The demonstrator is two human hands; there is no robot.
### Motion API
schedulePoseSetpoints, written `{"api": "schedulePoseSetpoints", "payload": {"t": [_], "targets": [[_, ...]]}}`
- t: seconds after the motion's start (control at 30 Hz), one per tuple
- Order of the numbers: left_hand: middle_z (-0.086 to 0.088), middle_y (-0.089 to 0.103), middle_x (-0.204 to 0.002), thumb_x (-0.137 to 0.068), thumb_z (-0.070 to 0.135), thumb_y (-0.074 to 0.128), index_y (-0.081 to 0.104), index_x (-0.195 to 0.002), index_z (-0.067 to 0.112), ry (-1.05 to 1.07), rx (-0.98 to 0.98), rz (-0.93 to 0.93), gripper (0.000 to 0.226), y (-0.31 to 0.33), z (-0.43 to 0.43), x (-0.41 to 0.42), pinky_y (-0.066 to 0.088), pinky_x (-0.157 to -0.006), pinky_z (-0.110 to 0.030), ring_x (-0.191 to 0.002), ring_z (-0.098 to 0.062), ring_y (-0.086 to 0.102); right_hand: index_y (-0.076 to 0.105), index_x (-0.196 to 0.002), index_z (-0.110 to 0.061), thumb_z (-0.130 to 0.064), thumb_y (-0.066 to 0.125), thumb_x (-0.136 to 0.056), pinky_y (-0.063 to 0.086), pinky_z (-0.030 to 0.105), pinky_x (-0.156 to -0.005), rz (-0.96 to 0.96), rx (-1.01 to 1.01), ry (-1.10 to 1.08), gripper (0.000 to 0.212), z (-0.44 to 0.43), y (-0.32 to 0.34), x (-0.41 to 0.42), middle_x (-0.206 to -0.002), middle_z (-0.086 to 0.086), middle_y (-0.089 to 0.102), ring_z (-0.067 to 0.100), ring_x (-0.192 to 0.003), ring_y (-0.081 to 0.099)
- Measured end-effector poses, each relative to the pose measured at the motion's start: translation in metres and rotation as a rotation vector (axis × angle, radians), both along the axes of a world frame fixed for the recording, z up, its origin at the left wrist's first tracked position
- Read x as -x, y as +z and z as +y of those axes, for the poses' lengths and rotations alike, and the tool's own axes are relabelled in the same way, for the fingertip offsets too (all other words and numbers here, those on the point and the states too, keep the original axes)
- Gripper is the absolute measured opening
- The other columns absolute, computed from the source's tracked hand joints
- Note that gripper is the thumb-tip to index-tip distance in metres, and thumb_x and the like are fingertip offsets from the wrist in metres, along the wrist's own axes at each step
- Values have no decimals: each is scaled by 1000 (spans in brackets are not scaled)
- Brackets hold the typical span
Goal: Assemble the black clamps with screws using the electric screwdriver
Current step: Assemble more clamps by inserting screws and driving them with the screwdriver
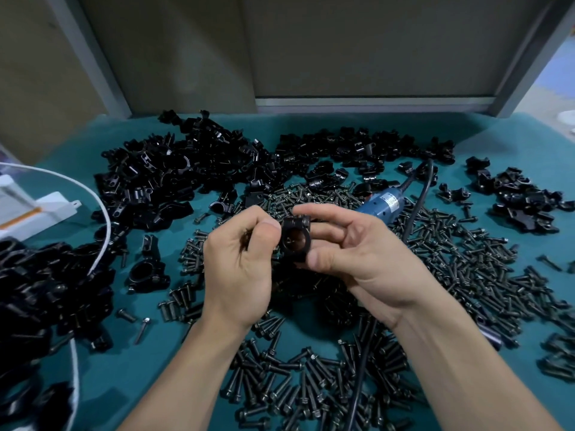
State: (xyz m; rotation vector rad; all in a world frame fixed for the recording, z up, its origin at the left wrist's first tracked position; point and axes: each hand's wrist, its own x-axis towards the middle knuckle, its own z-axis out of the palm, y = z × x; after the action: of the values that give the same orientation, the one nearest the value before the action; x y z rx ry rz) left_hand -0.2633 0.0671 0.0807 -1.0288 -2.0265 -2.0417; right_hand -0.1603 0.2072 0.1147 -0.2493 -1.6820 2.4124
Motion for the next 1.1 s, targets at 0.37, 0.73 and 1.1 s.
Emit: {"api": "schedulePoseSetpoints", "payload": {"t": [0.37,0.73,1.1], "targets": [[7,79,-112,-81,31,77,72,-124,38,-270,193,-110,44,2,-2,-3,58,-93,-46,-107,-19,75,78,-96,-12,5,79,-82,59,22,-73,96,-109,-510,23,-3,-1,4,-89,10,80,18,-84,77],[-15,80,-86,-56,61,95,78,-112,28,-431,29,-441,67,13,-2,0,61,-66,-33,-73,-27,78,82,-81,-23,-27,82,-87,62,39,-65,-69,-307,-525,6,-4,-4,6,-76,7,78,28,-70,77],[-29,77,-98,-54,56,98,79,-116,17,-489,-62,-594,75,18,-7,4,64,-77,-58,-84,-42,78,82,-84,-8,-18,79,-79,60,31,-52,120,-111,-379,11,-7,5,4,-80,17,77,28,-62,74]]}}
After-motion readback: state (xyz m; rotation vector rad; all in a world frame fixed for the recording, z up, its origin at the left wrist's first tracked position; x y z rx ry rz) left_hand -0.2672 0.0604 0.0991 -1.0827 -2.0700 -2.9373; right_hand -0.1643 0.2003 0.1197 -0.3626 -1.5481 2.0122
